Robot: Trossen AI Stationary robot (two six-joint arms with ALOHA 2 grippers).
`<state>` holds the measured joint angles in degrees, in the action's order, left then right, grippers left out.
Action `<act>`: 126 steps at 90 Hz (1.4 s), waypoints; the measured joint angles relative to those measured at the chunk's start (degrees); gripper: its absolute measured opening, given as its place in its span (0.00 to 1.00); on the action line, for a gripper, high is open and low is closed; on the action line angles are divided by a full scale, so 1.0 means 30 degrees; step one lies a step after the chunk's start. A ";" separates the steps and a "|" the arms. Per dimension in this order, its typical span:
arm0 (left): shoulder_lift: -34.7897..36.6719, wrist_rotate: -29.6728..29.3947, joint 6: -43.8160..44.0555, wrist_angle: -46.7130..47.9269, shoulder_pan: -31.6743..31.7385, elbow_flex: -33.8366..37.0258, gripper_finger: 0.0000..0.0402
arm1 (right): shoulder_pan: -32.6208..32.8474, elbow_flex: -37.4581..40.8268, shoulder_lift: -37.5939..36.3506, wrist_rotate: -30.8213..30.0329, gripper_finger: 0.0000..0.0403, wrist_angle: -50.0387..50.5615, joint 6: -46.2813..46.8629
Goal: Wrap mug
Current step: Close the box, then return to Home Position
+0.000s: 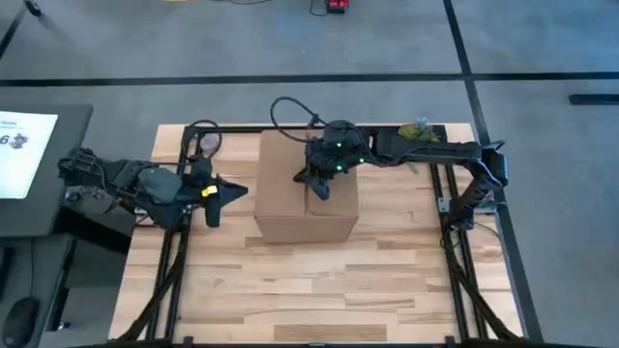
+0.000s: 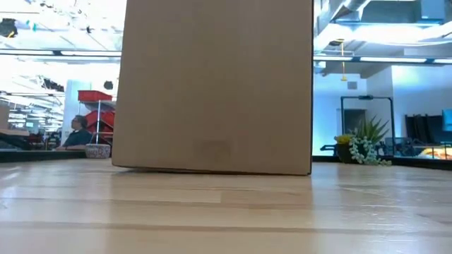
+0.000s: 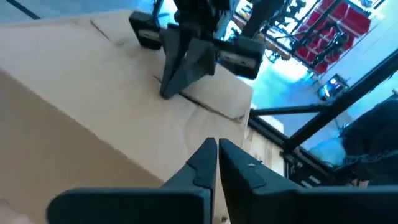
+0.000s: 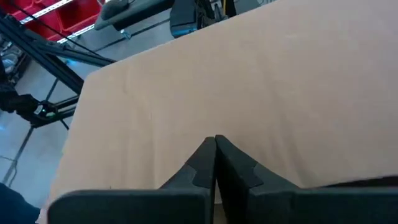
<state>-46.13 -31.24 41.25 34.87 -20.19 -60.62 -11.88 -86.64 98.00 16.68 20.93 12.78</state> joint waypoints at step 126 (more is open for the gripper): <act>0.3272 0.3308 -0.3898 -0.2996 0.1324 0.0000 0.00 | 0.2037 0.8393 -1.5037 -0.2162 0.00 0.0904 0.3292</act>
<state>-36.32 -21.32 29.56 25.88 -16.21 -60.62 -5.77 -61.46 52.89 10.19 23.64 22.65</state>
